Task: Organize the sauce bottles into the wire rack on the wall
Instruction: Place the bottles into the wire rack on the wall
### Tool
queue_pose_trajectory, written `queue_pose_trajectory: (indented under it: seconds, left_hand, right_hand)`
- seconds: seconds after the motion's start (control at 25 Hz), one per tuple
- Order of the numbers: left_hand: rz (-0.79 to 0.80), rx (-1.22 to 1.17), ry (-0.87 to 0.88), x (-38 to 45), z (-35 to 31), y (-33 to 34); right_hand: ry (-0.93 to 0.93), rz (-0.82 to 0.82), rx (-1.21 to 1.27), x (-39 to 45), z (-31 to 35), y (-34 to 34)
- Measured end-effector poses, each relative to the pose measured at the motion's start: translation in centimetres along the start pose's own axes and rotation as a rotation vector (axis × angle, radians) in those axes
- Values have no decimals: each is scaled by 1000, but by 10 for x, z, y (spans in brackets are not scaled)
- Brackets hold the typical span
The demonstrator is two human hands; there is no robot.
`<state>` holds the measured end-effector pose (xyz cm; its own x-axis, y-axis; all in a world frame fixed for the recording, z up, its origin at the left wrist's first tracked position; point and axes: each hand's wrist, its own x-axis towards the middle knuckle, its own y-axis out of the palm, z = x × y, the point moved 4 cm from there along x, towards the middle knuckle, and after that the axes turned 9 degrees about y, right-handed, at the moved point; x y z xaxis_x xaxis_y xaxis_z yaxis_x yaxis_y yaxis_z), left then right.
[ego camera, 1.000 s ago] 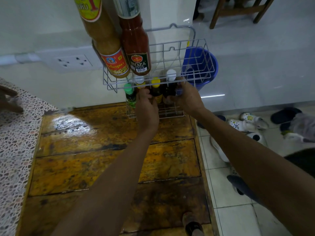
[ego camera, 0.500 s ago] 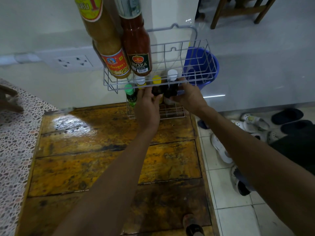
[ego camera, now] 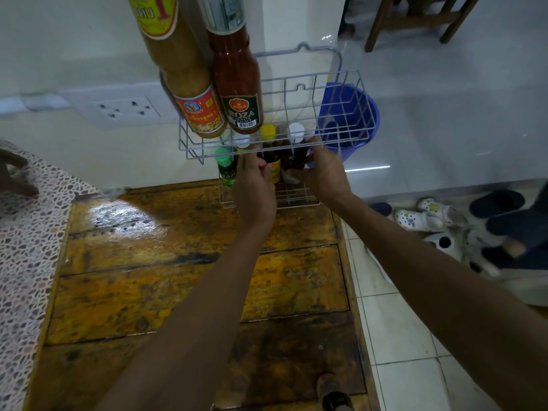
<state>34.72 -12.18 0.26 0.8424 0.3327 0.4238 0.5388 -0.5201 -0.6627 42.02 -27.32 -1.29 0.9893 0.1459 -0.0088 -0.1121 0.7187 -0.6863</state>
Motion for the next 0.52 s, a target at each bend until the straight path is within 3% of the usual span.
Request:
queue_pose_trajectory:
  seconds: [0.12,0.52]
  left_hand:
    - [0,-106,1,-7,9,0]
    - [48,-20,-102,-6,14,3]
  right_hand:
    - [-5,36,20,-1,-2,-1]
    - [-1,8,15,-1,-9,3]
